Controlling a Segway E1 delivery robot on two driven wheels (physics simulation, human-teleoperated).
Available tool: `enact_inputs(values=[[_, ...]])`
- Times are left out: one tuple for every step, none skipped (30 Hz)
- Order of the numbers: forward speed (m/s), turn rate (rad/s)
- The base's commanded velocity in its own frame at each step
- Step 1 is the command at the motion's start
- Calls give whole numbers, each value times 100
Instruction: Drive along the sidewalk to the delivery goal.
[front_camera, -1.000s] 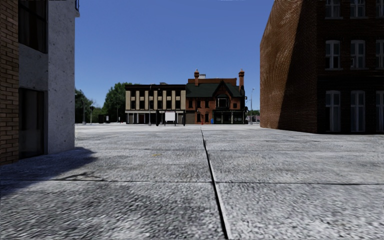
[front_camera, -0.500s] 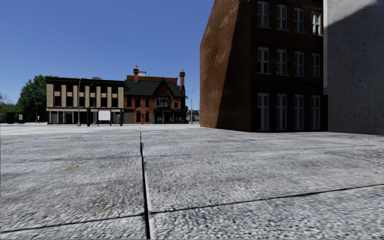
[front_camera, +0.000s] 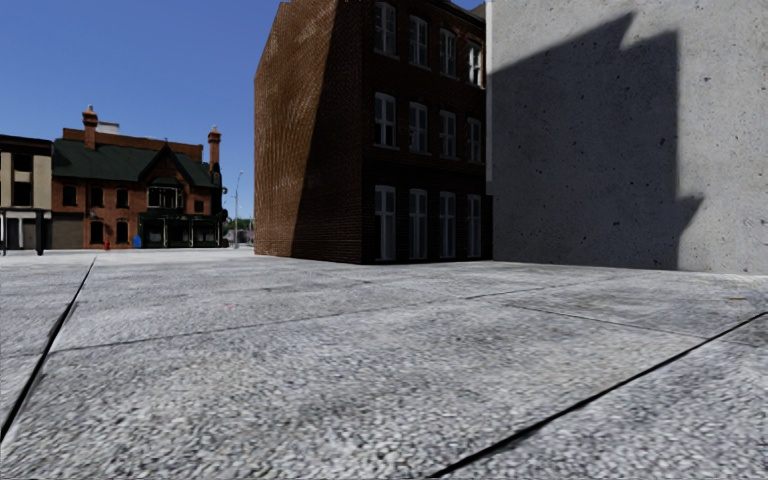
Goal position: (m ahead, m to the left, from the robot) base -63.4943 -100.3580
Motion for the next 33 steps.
enact_inputs(values=[[165,-80],[165,-80],[165,-80],[165,-80],[165,-80],[165,-80],[165,-80],[165,-80],[165,-80],[166,-80],[166,-80],[166,-80],[166,-80],[166,-80],[166,-80],[166,-80],[166,-80],[166,-80],[166,-80],[166,-80],[166,-80],[166,-80],[166,-80],[167,-80],[169,-80],[169,-80],[174,-80],[176,-80],[176,-80],[176,-80],[176,-80],[176,-80],[176,-80]])
